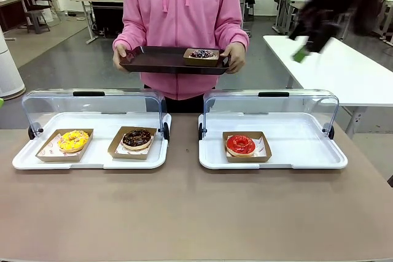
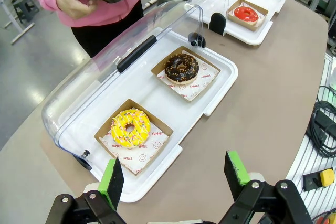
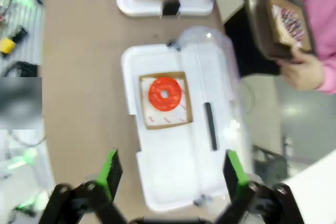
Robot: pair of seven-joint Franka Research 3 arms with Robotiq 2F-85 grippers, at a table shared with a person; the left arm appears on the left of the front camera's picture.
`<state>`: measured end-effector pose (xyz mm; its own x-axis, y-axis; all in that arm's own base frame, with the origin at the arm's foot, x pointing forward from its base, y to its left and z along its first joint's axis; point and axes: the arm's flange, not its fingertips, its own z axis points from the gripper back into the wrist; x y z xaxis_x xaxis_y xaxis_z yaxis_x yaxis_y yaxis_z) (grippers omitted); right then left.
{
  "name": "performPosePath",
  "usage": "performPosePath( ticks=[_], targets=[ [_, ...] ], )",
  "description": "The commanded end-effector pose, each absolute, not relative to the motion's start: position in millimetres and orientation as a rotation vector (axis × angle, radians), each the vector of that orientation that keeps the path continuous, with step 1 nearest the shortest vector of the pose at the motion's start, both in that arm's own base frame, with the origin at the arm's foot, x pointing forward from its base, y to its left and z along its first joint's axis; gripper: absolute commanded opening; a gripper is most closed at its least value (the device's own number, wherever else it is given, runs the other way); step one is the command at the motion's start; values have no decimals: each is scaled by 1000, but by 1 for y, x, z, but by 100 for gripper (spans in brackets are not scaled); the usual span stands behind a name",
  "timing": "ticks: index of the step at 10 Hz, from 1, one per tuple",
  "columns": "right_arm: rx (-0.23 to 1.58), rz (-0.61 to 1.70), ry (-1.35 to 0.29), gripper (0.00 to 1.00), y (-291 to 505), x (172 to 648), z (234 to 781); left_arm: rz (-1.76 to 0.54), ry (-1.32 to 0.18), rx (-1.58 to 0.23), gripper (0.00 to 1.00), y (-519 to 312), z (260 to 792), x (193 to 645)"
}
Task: Provide the desired donut to the person.
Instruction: Pick up and lift the Paper togo box containing the Donut pointed at by the person.
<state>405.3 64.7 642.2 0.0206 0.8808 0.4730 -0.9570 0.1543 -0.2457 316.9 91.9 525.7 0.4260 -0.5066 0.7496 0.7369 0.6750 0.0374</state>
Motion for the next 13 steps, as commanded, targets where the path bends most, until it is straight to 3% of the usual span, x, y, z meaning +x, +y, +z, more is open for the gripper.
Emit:
performPosePath(
  ticks=[1,5,8,13],
  targets=[
    [275,1380,-709,100,19,365,608,-796,-820,-328,100,94,525,317],
    [327,1185,-814,100,-30,331,584,-796,-820,-328,100,94,525,317],
    [386,1175,-839,100,-42,339,565,-796,-820,-328,100,94,525,317],
    [322,1147,-990,100,-54,329,559,-796,-820,-328,100,94,525,317]
  ],
)
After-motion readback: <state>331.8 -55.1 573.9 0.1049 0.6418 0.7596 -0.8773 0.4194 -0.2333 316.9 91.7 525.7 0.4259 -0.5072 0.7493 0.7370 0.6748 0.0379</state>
